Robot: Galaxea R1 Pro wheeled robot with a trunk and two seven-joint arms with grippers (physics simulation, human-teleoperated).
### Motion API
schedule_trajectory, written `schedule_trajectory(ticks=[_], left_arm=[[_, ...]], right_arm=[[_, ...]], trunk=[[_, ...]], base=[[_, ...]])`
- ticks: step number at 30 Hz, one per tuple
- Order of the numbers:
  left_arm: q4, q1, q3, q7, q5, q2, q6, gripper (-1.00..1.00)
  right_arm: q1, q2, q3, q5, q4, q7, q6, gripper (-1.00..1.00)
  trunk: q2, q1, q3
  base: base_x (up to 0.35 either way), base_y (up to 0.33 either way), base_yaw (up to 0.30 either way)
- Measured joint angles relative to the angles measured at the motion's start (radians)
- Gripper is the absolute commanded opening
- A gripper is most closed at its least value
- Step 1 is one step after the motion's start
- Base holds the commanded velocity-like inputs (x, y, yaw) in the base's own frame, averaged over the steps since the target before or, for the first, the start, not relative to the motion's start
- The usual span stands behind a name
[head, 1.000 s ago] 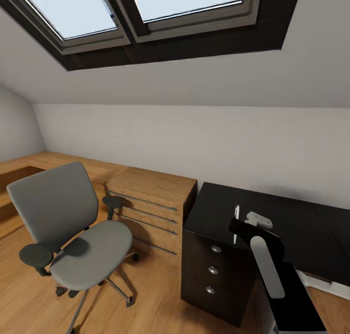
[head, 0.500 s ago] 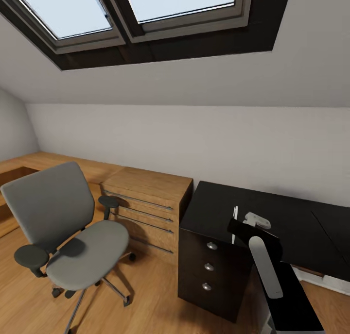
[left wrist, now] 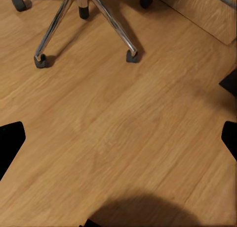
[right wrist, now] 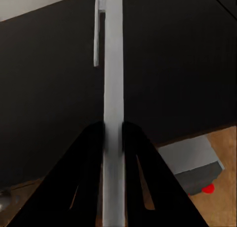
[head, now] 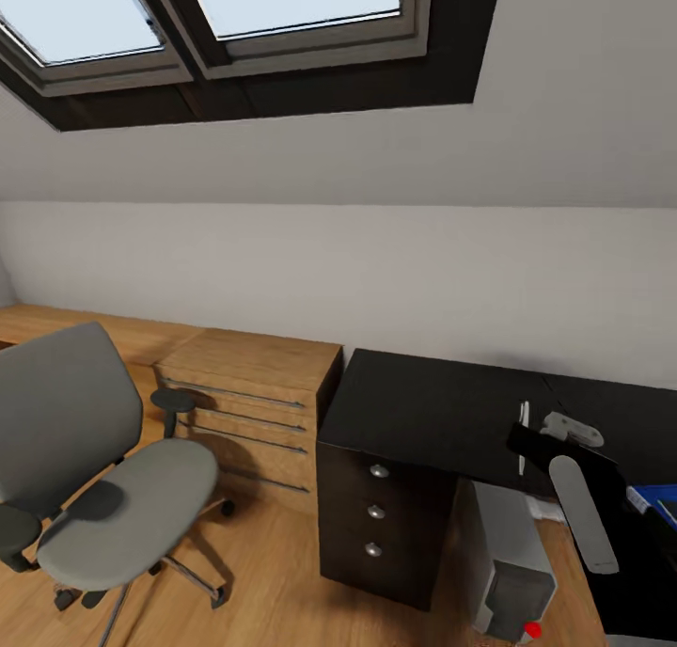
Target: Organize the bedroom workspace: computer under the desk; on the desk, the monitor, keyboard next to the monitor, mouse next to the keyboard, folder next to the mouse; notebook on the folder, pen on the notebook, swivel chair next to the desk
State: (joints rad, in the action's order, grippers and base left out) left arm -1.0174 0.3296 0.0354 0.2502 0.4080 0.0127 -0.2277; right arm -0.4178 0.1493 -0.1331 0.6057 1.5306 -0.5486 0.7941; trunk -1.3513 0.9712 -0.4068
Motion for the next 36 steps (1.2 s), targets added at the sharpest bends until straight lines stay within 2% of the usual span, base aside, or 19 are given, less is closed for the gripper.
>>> schedule_trajectory(ticks=[2, 4, 6, 10, 13, 14, 15, 17, 18, 20, 21, 25, 30, 36], left_arm=[[0.0, 0.0, 0.0, 0.0, 0.0, 0.0, 0.0, 1.0], [0.0, 0.0, 0.0, 0.0, 0.001, 0.0, 0.0, 1.0], [0.001, 0.0, 0.0, 0.001, 0.001, 0.0, 0.0, 1.0], [0.001, 0.0, 0.001, 0.0, 0.001, 0.0, -0.003, 1.0], [0.002, 0.0, 0.0, -0.001, 0.002, -0.001, -0.003, 1.0], [0.003, 0.0, 0.001, -0.001, 0.002, -0.001, -0.004, 1.0], [0.003, 0.0, 0.0, -0.001, 0.002, 0.0, -0.004, 1.0], [0.003, 0.0, 0.001, -0.001, 0.002, 0.0, -0.004, 1.0], [0.003, 0.0, 0.0, -0.001, 0.002, 0.0, -0.005, 1.0], [0.003, 0.0, 0.0, -0.001, 0.002, 0.0, -0.005, 1.0], [0.003, 0.0, 0.0, -0.001, 0.002, 0.0, -0.005, 1.0], [0.003, 0.0, 0.0, -0.001, 0.002, 0.0, -0.005, 1.0], [0.003, 0.0, 0.0, -0.001, 0.002, 0.0, -0.005, 1.0], [0.003, 0.0, 0.0, -0.001, 0.002, 0.0, -0.005, 1.0]], right_arm=[[0.0, 0.023, -0.029, 0.0, 0.0, 0.004, 0.0, -1.0], [0.0, 0.035, -0.049, 0.001, -0.001, 0.009, -0.001, -1.0], [0.0, 0.062, -0.076, -0.004, -0.002, 0.022, -0.003, -1.0], [0.0, 0.109, -0.093, -0.004, -0.039, 0.032, -0.015, -1.0], [0.0, 0.161, -0.1, -0.01, -0.105, 0.035, -0.059, -1.0], [-0.001, 0.193, -0.101, -0.018, -0.136, 0.034, -0.078, -1.0], [-0.001, 0.2, -0.102, -0.016, -0.15, 0.034, -0.084, -1.0], [-0.001, 0.205, -0.101, -0.019, -0.173, 0.034, -0.087, -1.0], [-0.004, 0.209, -0.1, -0.04, -0.228, 0.035, -0.093, -1.0], [-0.005, 0.209, -0.099, -0.046, -0.244, 0.036, -0.106, -1.0], [-0.006, 0.21, -0.098, -0.05, -0.27, 0.037, -0.14, -1.0], [-0.007, 0.21, -0.093, -0.052, -0.315, 0.039, -0.164, -1.0], [-0.008, 0.211, -0.092, -0.053, -0.321, 0.041, -0.166, -1.0], [-0.008, 0.209, -0.09, -0.052, -0.32, 0.055, -0.166, -1.0]], trunk=[[0.0, 0.0, 0.0], [0.0, 0.0, 0.0], [0.0, 0.0, 0.0], [0.0, 0.0, 0.0], [0.0, 0.0, 0.0], [0.0, 0.0, 0.0], [0.0, 0.0, 0.0], [0.0, 0.0, 0.0], [0.0, 0.0, 0.0], [0.0, 0.0, 0.0], [0.0, 0.0, 0.0], [0.0, 0.0, 0.0], [0.0, 0.0, 0.0], [0.0, 0.0, 0.0]], base=[[0.0, 0.0, -0.294], [0.0, 0.0, -0.294], [0.0, 0.0, -0.295], [0.0, 0.0, -0.296], [0.0, 0.0, -0.296], [0.0, 0.0, -0.296], [0.0, 0.0, -0.296], [0.0, 0.0, -0.296], [0.0, 0.0, -0.296], [0.0, 0.0, -0.296], [0.0, 0.0, -0.296], [0.0, 0.0, -0.296], [0.0, 0.0, -0.295], [0.111, 0.0, -0.026]])
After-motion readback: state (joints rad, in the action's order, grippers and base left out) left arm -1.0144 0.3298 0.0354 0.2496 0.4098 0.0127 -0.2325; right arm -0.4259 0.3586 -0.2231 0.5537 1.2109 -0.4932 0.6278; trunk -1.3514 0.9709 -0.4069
